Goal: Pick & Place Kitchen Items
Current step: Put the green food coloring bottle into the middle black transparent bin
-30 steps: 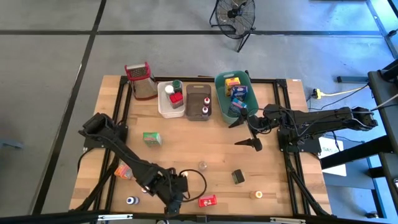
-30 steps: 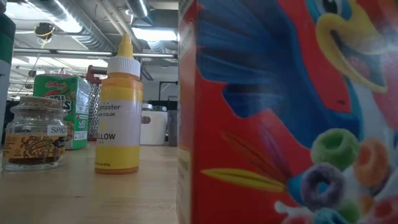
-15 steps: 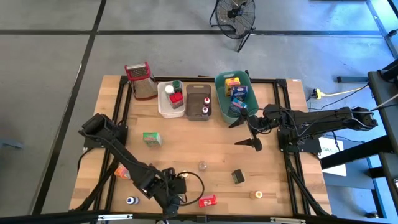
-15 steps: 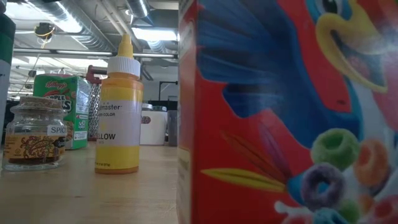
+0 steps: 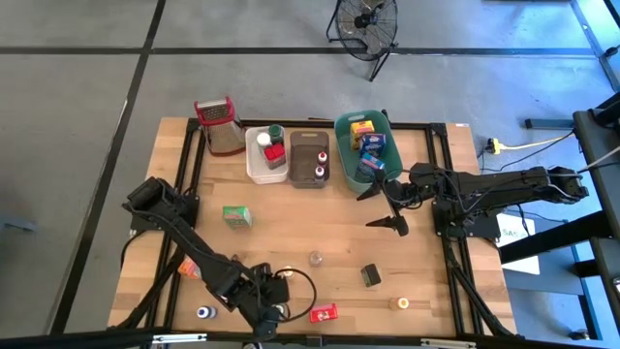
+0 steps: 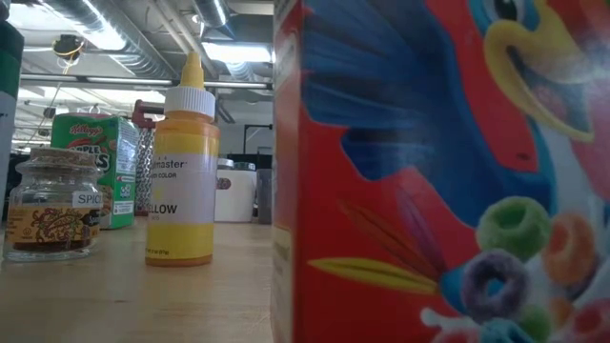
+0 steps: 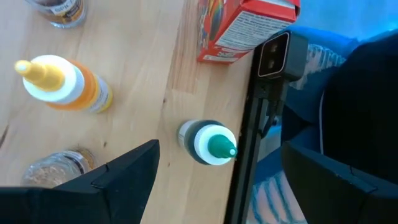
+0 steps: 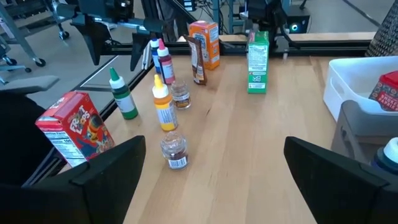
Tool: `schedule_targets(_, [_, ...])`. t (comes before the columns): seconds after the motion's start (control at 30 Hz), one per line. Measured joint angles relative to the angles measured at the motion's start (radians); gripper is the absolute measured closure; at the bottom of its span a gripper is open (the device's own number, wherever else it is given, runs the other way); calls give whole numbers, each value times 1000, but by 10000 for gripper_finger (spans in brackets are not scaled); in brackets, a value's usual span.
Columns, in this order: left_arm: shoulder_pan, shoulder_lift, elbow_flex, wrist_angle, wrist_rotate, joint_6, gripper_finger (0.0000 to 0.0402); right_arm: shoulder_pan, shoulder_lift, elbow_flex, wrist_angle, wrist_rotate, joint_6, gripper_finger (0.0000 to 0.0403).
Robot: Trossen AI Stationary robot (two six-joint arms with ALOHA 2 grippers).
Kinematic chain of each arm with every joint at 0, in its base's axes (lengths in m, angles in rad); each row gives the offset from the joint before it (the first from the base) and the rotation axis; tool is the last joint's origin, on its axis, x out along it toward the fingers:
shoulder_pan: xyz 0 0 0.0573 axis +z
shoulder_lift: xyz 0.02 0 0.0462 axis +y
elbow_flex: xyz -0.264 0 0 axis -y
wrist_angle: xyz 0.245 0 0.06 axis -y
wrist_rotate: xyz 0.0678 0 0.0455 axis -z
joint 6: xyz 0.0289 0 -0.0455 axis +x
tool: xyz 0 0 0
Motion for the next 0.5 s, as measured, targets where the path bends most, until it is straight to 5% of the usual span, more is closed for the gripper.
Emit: schedule_targets(0.5, [0, 13, 0, -2, -52, 49, 73, 0, 0, 0, 46, 0, -8, 18])
